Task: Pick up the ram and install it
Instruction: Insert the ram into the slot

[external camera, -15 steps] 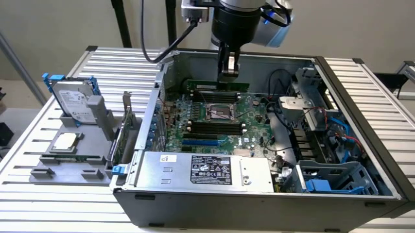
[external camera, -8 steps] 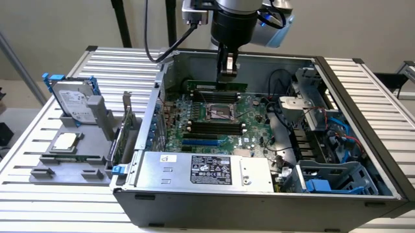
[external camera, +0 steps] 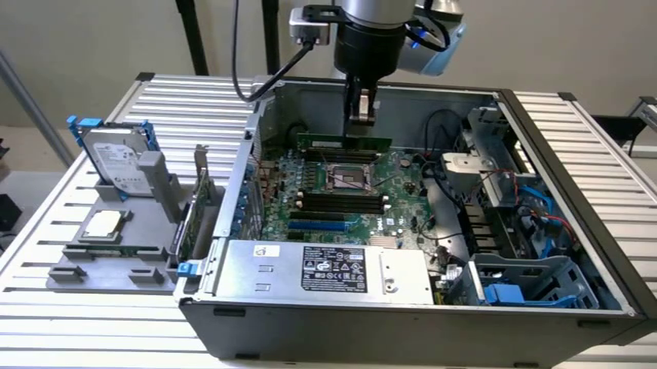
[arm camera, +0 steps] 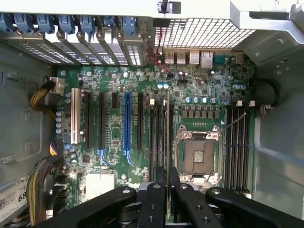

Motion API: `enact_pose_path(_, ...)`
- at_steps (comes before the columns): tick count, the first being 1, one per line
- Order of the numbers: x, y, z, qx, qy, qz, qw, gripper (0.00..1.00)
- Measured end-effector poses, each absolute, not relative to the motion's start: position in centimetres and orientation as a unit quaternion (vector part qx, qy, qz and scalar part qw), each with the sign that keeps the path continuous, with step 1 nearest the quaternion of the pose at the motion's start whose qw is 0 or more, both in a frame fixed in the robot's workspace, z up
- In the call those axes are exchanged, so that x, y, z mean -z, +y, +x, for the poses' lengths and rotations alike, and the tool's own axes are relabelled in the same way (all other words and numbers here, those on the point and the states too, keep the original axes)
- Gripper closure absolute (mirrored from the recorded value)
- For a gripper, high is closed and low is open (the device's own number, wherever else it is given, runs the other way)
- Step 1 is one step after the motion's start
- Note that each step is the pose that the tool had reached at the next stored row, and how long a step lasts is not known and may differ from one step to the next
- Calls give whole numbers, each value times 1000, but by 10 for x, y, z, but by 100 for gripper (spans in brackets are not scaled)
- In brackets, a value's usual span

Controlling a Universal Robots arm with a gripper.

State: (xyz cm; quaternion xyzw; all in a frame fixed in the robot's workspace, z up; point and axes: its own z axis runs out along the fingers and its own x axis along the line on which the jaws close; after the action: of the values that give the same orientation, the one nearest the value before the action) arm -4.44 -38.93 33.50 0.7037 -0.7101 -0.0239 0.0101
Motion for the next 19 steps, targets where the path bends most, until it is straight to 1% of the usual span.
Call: enact_pose_path(19, -301, -392, -36, 22, -710, 704, 12, 87)
